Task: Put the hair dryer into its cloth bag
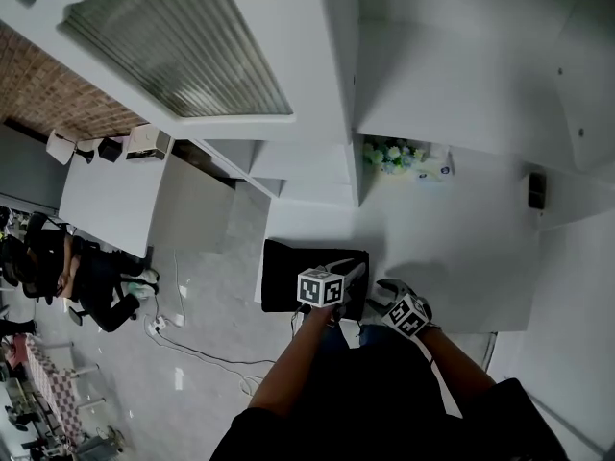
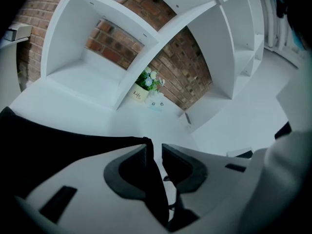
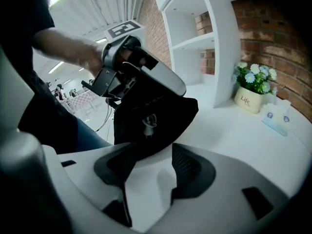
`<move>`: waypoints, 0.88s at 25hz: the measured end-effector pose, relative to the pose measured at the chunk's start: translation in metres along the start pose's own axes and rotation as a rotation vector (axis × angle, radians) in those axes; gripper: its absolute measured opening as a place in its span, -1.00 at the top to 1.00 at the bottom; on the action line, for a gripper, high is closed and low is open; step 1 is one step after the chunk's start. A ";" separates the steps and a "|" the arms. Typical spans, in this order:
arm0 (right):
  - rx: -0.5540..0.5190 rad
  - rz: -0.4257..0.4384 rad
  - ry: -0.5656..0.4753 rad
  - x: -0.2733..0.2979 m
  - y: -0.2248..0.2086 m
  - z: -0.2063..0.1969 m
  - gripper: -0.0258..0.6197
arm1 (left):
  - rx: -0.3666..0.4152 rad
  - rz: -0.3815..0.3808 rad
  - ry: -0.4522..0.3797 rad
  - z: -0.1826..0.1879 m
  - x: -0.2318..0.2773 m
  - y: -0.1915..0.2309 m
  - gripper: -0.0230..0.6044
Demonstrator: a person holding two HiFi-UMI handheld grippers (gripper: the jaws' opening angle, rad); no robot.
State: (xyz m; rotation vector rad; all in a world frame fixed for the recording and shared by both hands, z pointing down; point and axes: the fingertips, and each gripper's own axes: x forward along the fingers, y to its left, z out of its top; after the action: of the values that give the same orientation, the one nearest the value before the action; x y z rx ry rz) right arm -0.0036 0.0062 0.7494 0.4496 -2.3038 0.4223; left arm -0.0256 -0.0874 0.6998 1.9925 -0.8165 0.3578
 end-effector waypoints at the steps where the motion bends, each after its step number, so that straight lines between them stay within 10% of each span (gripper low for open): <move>1: -0.005 -0.003 0.001 -0.006 0.001 -0.006 0.18 | 0.005 -0.004 -0.004 0.001 0.001 -0.004 0.58; 12: 0.162 -0.039 -0.190 -0.051 0.007 0.014 0.15 | 0.138 0.071 -0.147 -0.015 -0.070 -0.034 0.40; 22: 0.233 -0.061 -0.439 -0.126 0.079 0.079 0.13 | 0.174 -0.044 -0.286 -0.071 -0.140 -0.111 0.59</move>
State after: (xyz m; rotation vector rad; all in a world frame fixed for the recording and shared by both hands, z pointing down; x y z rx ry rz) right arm -0.0017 0.0667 0.5919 0.7917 -2.6624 0.6141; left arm -0.0493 0.0679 0.5897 2.2539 -0.9434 0.1223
